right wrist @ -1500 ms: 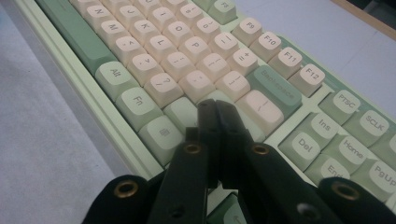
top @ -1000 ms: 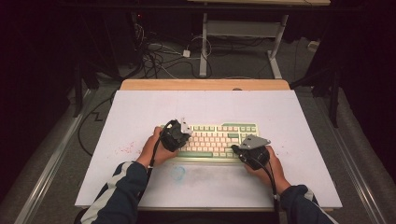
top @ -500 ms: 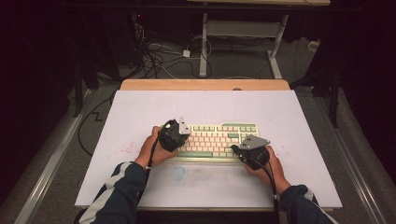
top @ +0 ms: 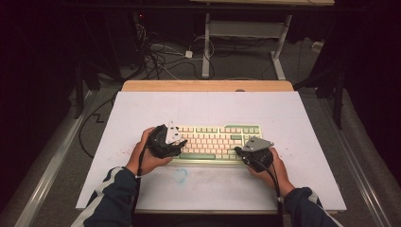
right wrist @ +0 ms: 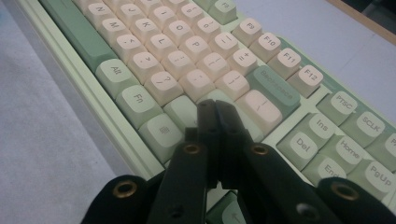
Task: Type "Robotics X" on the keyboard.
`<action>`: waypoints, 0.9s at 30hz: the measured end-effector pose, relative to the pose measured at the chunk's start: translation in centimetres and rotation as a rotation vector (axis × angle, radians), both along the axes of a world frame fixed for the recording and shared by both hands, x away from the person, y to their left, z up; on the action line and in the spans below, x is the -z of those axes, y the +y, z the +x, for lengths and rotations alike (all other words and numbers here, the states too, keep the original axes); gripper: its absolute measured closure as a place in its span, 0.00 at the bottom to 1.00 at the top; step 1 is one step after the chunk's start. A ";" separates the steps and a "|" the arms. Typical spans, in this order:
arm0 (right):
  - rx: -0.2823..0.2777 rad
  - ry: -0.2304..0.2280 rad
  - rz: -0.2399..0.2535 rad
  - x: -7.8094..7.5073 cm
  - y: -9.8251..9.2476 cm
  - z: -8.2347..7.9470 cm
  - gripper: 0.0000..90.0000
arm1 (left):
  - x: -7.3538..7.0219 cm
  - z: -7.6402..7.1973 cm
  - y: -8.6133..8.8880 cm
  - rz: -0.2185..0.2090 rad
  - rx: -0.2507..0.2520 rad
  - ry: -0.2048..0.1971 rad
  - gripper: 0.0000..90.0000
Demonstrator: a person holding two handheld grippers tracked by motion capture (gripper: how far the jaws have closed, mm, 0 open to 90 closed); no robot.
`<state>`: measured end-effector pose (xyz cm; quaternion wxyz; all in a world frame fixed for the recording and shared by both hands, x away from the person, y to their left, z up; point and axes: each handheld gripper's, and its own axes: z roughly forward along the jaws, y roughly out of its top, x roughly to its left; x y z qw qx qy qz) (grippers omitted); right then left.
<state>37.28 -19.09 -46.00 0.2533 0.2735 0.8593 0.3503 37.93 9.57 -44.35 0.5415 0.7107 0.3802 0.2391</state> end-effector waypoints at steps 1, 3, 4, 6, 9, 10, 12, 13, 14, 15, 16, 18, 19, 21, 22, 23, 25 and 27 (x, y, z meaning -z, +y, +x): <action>0.001 -0.003 -0.002 0.0 0.0 0.0 1.00 | 0.0 -0.2 0.2 -0.003 -0.009 -0.014 0.40; 0.001 0.003 0.004 -0.1 -0.1 -0.1 1.00 | 0.1 -0.5 0.7 -0.014 -0.017 -0.027 0.33; -0.001 -0.002 0.007 -0.2 -0.3 -0.2 1.00 | 0.1 -0.8 1.1 -0.018 -0.016 -0.029 0.28; 0.000 -0.002 0.011 -0.2 -0.3 -0.3 1.00 | 0.3 -1.4 1.7 -0.023 -0.030 -0.053 0.27; -0.002 -0.014 0.022 -0.8 -0.7 -0.5 1.00 | 0.7 -2.2 2.7 -0.032 -0.031 -0.054 0.23; 0.003 -0.018 0.029 -1.0 -0.9 -0.6 1.00 | 0.9 -2.4 3.1 -0.037 -0.035 -0.060 0.23; 0.004 -0.017 0.034 -1.0 -0.9 -0.7 1.00 | 1.3 -2.9 3.8 -0.039 -0.047 -0.049 0.23; 0.002 -0.021 0.032 -1.1 -1.0 -0.8 1.00 | 1.5 -3.1 4.1 -0.031 -0.060 -0.052 0.22; 0.002 -0.021 0.032 -1.1 -1.0 -0.8 1.00 | 1.8 -3.3 4.5 -0.033 -0.066 -0.050 0.22; 0.001 -0.020 0.041 -1.3 -1.0 -0.8 1.00 | 2.0 -3.5 4.8 -0.033 -0.068 -0.042 0.21; 0.001 -0.020 0.041 -1.3 -1.0 -0.8 1.00 | 2.2 -3.6 5.0 -0.027 -0.075 -0.041 0.21; 0.000 -0.022 0.045 -1.4 -1.0 -0.9 1.00 | 2.7 -4.0 5.8 -0.018 -0.085 -0.031 0.21; 0.000 -0.022 0.045 -1.4 -1.0 -0.9 1.00 | 2.9 -4.3 6.2 -0.012 -0.091 -0.026 0.21; -0.002 -0.022 0.044 -1.5 -1.0 -0.9 1.00 | 3.2 -4.6 6.7 -0.017 -0.104 -0.021 0.21; -0.002 -0.022 0.050 -1.6 -0.9 -0.9 1.00 | 3.3 -4.8 7.0 -0.020 -0.108 -0.010 0.21; -0.003 -0.024 0.050 -1.7 -0.9 -0.8 1.00 | 3.5 -5.0 7.3 -0.017 -0.113 -0.007 0.21; -0.007 -0.022 0.057 -1.9 -0.8 -0.8 1.00 | 3.8 -5.4 7.7 -0.008 -0.123 -0.001 0.21; -0.008 -0.025 0.058 -2.1 -0.6 -0.6 1.00 | 4.1 -5.8 8.2 -0.015 -0.131 0.014 0.21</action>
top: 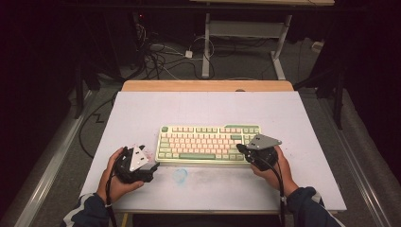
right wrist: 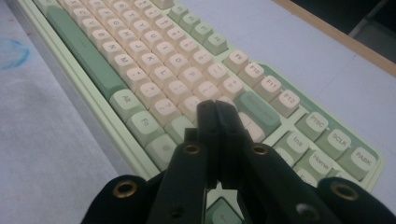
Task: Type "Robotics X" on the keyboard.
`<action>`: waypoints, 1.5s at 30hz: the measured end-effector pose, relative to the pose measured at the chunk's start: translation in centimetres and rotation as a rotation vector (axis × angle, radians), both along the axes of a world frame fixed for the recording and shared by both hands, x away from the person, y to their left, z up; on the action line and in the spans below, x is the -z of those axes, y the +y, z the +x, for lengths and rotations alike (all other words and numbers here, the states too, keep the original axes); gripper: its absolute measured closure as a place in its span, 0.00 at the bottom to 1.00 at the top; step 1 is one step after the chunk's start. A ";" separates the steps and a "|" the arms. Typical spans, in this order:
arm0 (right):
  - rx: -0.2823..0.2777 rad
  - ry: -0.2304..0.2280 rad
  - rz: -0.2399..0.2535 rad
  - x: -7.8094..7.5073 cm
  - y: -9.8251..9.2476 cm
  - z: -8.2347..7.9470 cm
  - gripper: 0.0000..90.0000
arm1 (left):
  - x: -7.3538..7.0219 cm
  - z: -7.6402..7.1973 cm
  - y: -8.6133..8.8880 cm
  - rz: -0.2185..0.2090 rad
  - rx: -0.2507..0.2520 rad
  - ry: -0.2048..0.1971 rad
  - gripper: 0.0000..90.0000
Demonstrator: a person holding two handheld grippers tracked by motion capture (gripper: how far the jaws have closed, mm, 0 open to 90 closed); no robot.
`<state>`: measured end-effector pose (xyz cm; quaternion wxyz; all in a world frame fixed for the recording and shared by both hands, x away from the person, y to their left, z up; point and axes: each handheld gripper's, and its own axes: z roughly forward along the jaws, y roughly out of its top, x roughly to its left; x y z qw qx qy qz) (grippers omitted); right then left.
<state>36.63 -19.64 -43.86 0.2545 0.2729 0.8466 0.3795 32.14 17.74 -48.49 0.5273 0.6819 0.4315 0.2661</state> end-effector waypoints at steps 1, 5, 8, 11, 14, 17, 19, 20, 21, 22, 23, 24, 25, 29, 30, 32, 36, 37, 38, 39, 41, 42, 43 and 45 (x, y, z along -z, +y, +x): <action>-0.001 0.000 0.003 -0.1 0.1 0.1 1.00 | 0.1 -0.1 0.2 0.004 -0.006 0.004 0.21; -0.010 0.006 0.003 -0.5 1.1 0.6 1.00 | 0.5 -0.5 0.7 -0.002 -0.024 0.024 0.21; -0.015 0.007 0.006 -0.6 1.7 0.9 1.00 | 0.5 -0.7 0.7 0.000 -0.026 0.025 0.21; -0.031 0.011 0.000 -0.9 2.8 1.5 1.00 | 0.6 -0.7 0.6 0.006 -0.022 0.023 0.21; -0.044 0.019 -0.009 -0.9 3.9 2.0 1.00 | 0.7 -0.6 0.6 0.005 -0.023 0.024 0.21; -0.050 0.038 -0.006 -0.7 4.7 2.7 1.00 | 0.7 -0.5 0.7 0.010 -0.024 0.027 0.21; -0.051 0.045 -0.008 -0.7 5.3 3.1 1.00 | 0.7 -0.5 0.7 0.006 -0.026 0.024 0.20; -0.051 0.047 -0.008 -0.6 5.5 3.3 1.00 | 0.7 -0.5 0.7 0.002 -0.026 0.027 0.20; -0.051 0.052 -0.006 -0.6 5.7 3.5 1.00 | 0.7 -0.5 0.7 0.006 -0.026 0.025 0.20; -0.052 0.054 -0.013 -0.6 6.0 3.7 1.00 | 0.7 -0.5 0.7 0.011 -0.026 0.024 0.20; -0.050 0.056 -0.019 -0.5 6.3 3.9 1.00 | 0.7 -0.5 0.7 0.012 -0.024 0.025 0.20; -0.051 0.057 -0.030 -0.4 6.6 4.0 1.00 | 0.7 -0.5 0.7 0.011 -0.023 0.026 0.20; -0.053 0.059 -0.041 -0.3 6.8 4.2 1.00 | 0.7 -0.5 0.7 0.017 -0.022 0.029 0.20; -0.053 0.069 -0.068 0.1 7.5 4.8 1.00 | 0.8 -0.5 0.7 0.023 -0.019 0.032 0.20; -0.050 0.077 -0.061 0.2 7.6 4.9 1.00 | 0.8 -0.5 0.7 0.026 -0.018 0.034 0.20; -0.045 0.083 -0.071 0.4 7.7 5.2 1.00 | 0.9 -0.5 0.7 0.033 -0.016 0.038 0.20; -0.038 0.092 -0.084 0.8 8.0 5.5 1.00 | 1.0 -0.5 0.7 0.041 -0.008 0.038 0.20; -0.037 0.096 -0.088 0.8 8.0 5.5 1.00 | 1.0 -0.5 0.7 0.041 -0.007 0.038 0.20; -0.037 0.097 -0.091 0.9 8.0 5.6 1.00 | 1.0 -0.5 0.7 0.043 -0.008 0.039 0.20; -0.039 0.098 -0.088 1.0 8.0 5.6 1.00 | 1.0 -0.5 0.7 0.044 -0.008 0.040 0.20; -0.039 0.108 -0.114 1.2 8.1 5.7 1.00 | 1.0 -0.5 0.6 0.046 -0.008 0.042 0.20; -0.048 0.119 -0.104 1.1 8.1 5.7 1.00 | 1.0 -0.5 0.6 0.047 -0.008 0.041 0.20; -0.046 0.113 -0.116 1.1 8.2 5.5 1.00 | 1.0 -0.5 0.6 0.045 -0.007 0.040 0.20; -0.046 0.104 -0.111 1.0 8.1 5.4 1.00 | 1.0 -0.5 0.6 0.046 -0.009 0.042 0.20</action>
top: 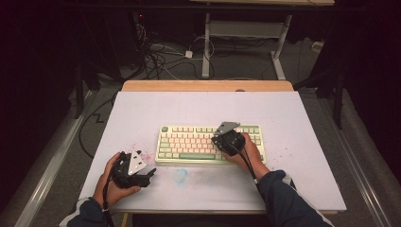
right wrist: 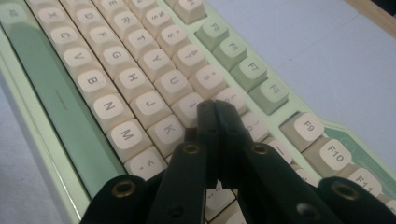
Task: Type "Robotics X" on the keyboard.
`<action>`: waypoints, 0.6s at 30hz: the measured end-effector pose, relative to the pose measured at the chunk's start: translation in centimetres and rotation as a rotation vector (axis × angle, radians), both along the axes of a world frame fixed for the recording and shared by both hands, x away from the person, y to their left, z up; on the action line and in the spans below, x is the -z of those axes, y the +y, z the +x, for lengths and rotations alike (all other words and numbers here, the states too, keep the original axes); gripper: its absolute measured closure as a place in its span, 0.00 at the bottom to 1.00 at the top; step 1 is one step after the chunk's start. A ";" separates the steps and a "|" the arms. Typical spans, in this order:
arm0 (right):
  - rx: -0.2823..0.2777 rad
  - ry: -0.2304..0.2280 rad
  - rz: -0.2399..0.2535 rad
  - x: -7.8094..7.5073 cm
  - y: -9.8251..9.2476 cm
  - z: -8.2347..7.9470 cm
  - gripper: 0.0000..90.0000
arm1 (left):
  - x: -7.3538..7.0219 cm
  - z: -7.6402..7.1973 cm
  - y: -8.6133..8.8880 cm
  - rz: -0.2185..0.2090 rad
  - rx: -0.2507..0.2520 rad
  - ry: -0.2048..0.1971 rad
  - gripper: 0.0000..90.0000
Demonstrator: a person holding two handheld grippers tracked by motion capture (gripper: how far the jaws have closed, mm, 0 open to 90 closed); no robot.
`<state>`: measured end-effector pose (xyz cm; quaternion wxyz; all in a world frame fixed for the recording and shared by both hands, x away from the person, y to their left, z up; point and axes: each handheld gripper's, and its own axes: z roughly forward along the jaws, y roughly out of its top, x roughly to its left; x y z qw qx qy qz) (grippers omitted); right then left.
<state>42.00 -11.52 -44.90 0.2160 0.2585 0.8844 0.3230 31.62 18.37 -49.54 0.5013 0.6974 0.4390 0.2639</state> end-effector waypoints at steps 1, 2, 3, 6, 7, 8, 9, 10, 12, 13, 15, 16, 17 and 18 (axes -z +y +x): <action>0.005 -0.003 0.021 -0.1 -0.1 -0.1 1.00 | 0.0 0.0 0.0 0.001 0.000 0.000 0.20; 0.008 -0.010 0.033 -0.3 -0.2 -0.2 1.00 | 0.0 0.0 0.0 0.000 0.001 0.001 0.20; 0.016 -0.013 0.050 -0.5 -0.4 -0.3 1.00 | 0.0 0.0 0.0 -0.001 -0.001 0.000 0.20; 0.019 -0.028 0.089 -1.1 -1.0 -0.6 1.00 | 0.0 0.0 0.0 0.001 0.001 0.000 0.20; 0.018 -0.034 0.097 -1.2 -1.1 -0.7 1.00 | 0.0 0.0 0.0 0.001 0.000 0.000 0.20; 0.018 -0.044 0.109 -1.4 -1.4 -0.9 1.00 | 0.0 0.0 0.0 0.005 -0.002 0.001 0.20; 0.017 -0.047 0.129 -1.6 -1.6 -1.1 1.00 | 0.0 0.0 0.0 0.007 -0.002 0.002 0.20; 0.018 -0.052 0.143 -1.8 -1.8 -1.2 0.99 | 0.0 0.0 0.0 0.005 -0.002 0.002 0.20; 0.016 -0.078 0.156 -2.2 -2.1 -1.7 0.97 | 0.0 0.0 -0.1 0.009 -0.002 0.003 0.20; 0.009 -0.084 0.163 -2.3 -2.3 -1.8 0.96 | 0.1 0.0 -0.1 0.014 0.000 0.002 0.20; 0.016 -0.111 0.174 -2.8 -2.7 -2.2 0.91 | 0.1 0.0 0.0 0.012 0.000 0.004 0.20; 0.010 -0.114 0.194 -3.1 -3.0 -2.4 0.88 | 0.1 0.0 0.0 0.014 0.000 0.006 0.20; 0.012 -0.130 0.204 -3.3 -3.3 -2.6 0.82 | 0.1 0.0 0.0 0.013 -0.001 0.005 0.20; 0.026 -0.147 0.211 -3.6 -3.5 -2.8 0.79 | 0.1 0.0 0.0 0.011 -0.001 0.004 0.20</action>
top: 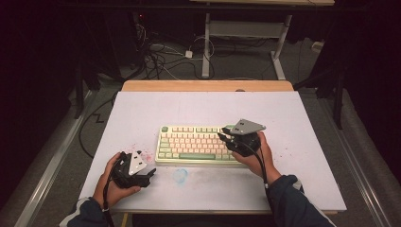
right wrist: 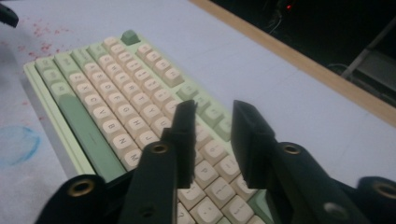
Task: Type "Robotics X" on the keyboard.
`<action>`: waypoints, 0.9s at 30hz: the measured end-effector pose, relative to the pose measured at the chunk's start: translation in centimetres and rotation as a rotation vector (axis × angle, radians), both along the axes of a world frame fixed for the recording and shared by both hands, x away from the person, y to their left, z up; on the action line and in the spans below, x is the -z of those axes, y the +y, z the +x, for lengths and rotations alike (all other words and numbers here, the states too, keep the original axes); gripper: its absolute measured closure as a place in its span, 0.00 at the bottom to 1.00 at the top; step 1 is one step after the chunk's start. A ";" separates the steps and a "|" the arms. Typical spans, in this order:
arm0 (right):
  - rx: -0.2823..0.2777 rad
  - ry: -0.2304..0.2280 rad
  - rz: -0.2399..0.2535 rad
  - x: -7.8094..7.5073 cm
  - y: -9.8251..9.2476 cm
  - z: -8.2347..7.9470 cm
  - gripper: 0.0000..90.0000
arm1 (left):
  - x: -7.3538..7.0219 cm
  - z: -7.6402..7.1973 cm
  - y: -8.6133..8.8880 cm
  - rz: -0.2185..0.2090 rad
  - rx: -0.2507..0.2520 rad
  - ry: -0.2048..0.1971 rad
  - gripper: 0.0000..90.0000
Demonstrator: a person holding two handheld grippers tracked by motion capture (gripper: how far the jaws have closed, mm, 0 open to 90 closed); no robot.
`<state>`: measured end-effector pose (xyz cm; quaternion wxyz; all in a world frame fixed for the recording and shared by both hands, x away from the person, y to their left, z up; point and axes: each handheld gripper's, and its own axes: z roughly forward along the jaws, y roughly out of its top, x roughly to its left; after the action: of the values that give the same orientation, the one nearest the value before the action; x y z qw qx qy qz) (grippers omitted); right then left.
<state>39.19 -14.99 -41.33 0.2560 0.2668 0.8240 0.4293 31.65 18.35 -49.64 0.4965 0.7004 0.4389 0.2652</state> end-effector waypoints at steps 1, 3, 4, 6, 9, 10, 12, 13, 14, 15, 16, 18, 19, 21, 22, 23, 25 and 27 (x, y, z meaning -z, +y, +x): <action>-0.006 -0.007 0.012 -0.2 -0.3 -0.1 0.75 | 0.0 0.0 0.0 0.000 0.000 0.001 0.20; -0.012 -0.025 0.023 -0.6 -0.7 -0.5 0.66 | 0.0 0.0 0.0 0.005 0.001 0.000 0.20; -0.001 -0.040 0.022 -0.8 -0.8 -0.8 0.60 | 0.0 0.0 0.0 0.005 0.001 0.000 0.20; 0.001 -0.062 0.028 -1.1 -1.2 -1.1 0.52 | 0.0 0.0 0.0 0.001 0.000 -0.002 0.20; 0.031 -0.098 0.043 -1.5 -1.9 -1.7 0.43 | 0.0 0.0 -0.1 -0.001 -0.002 -0.003 0.20; 0.037 -0.104 0.049 -1.6 -2.1 -1.9 0.39 | 0.0 -0.1 -0.1 -0.002 -0.001 -0.003 0.20; 0.067 -0.132 0.045 -1.7 -2.7 -2.2 0.35 | 0.0 0.0 -0.1 -0.002 -0.003 -0.003 0.20; 0.071 -0.136 0.052 -1.8 -2.9 -2.3 0.32 | 0.1 0.0 -0.1 -0.001 -0.003 -0.003 0.20; 0.077 -0.136 0.060 -1.9 -3.2 -2.5 0.30 | 0.1 0.0 -0.1 0.000 -0.003 -0.002 0.20; 0.083 -0.140 0.064 -1.9 -3.5 -2.6 0.30 | 0.1 0.0 -0.1 -0.001 -0.004 -0.002 0.20; 0.094 -0.143 0.065 -1.9 -3.7 -2.7 0.29 | 0.1 0.0 -0.1 0.000 -0.004 -0.002 0.20; 0.107 -0.147 0.061 -1.9 -4.1 -3.0 0.27 | 0.1 0.0 -0.2 -0.001 -0.006 -0.003 0.20; 0.111 -0.155 0.058 -1.9 -4.4 -3.2 0.26 | 0.1 0.0 -0.2 -0.003 -0.007 -0.002 0.20; 0.115 -0.166 0.054 -1.7 -4.9 -3.5 0.25 | 0.0 0.1 -0.2 0.001 -0.012 -0.004 0.21; 0.125 -0.166 0.045 -1.7 -5.1 -3.7 0.25 | 0.0 0.0 -0.2 -0.004 -0.011 -0.005 0.21; 0.128 -0.168 0.047 -1.6 -5.4 -3.8 0.25 | -0.1 0.0 -0.1 -0.008 -0.011 -0.007 0.21; 0.146 -0.177 0.045 -1.4 -6.0 -4.2 0.26 | -0.2 0.0 -0.1 -0.016 -0.014 -0.012 0.22; 0.150 -0.174 0.051 -1.1 -6.6 -4.6 0.26 | -0.2 0.0 -0.1 -0.016 -0.020 -0.021 0.23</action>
<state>34.59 -21.58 -40.18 0.3511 0.2959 0.7652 0.4512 31.69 18.26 -49.42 0.5040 0.6892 0.4428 0.2738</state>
